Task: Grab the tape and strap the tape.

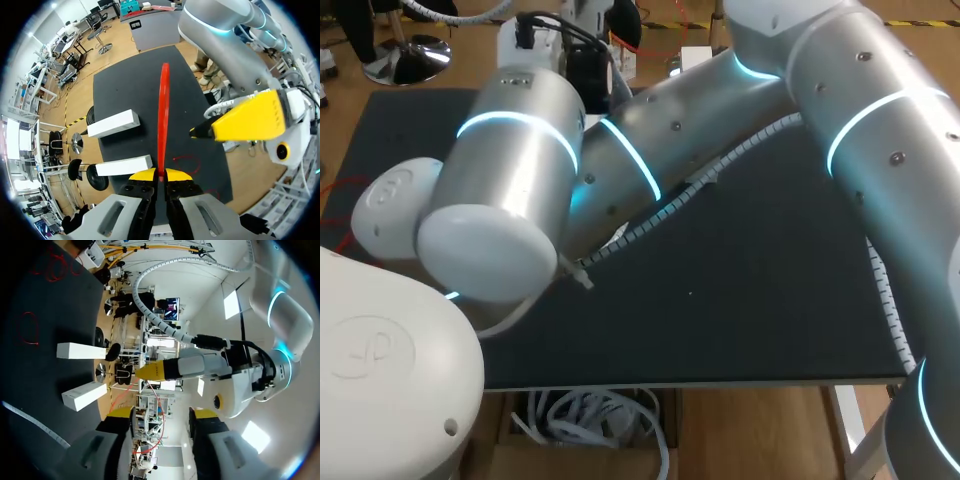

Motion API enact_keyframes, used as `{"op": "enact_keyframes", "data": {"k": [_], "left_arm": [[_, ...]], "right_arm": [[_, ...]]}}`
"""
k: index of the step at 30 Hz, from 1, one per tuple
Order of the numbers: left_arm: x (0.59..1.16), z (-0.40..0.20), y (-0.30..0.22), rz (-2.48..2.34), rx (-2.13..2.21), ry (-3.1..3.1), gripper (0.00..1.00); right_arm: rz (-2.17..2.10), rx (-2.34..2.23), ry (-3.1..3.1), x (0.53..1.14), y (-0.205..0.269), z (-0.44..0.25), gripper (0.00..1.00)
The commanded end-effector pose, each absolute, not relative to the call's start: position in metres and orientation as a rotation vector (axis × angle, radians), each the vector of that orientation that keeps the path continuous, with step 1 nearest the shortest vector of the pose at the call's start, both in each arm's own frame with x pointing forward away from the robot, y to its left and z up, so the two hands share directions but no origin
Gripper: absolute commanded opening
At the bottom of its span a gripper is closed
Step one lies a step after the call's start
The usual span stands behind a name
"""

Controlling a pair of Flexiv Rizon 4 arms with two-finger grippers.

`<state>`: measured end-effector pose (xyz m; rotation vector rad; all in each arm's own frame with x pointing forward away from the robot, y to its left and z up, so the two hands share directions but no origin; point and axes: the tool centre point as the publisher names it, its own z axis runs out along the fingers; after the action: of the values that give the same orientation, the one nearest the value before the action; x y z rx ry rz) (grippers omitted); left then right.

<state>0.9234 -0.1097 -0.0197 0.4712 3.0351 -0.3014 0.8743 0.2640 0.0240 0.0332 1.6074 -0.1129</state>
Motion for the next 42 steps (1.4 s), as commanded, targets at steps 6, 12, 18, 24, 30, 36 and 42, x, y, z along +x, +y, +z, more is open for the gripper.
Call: {"op": "enact_keyframes", "data": {"k": [6, 12, 18, 24, 30, 36, 42], "left_arm": [[0.923, -0.019, -0.110, -0.296, 0.471, 3.038, 0.00], [0.923, -0.019, -0.110, -0.296, 0.471, 3.038, 0.00], [0.923, -0.019, -0.110, -0.296, 0.471, 3.038, 0.00], [0.923, -0.019, -0.110, -0.296, 0.471, 3.038, 0.00], [0.923, -0.019, -0.110, -0.296, 0.471, 3.038, 0.00], [0.923, -0.019, -0.110, -0.296, 0.471, 3.038, 0.00], [0.923, -0.019, -0.110, -0.296, 0.471, 3.038, 0.00]], "right_arm": [[-0.124, 0.022, 1.624, 0.858, 0.237, 0.034, 0.66], [-0.134, 0.028, 1.624, 0.851, 0.225, 0.035, 1.00], [-0.140, 0.045, 1.626, 0.842, 0.211, 0.034, 1.00], [-0.157, 0.076, 1.624, 0.836, 0.191, 0.035, 1.00], [-0.174, 0.115, 1.621, 0.835, 0.169, 0.037, 1.00], [-0.183, 0.136, 1.616, 0.838, 0.149, 0.041, 1.00], [-0.160, 0.150, 1.646, 0.840, 0.126, 0.043, 1.00]]}}
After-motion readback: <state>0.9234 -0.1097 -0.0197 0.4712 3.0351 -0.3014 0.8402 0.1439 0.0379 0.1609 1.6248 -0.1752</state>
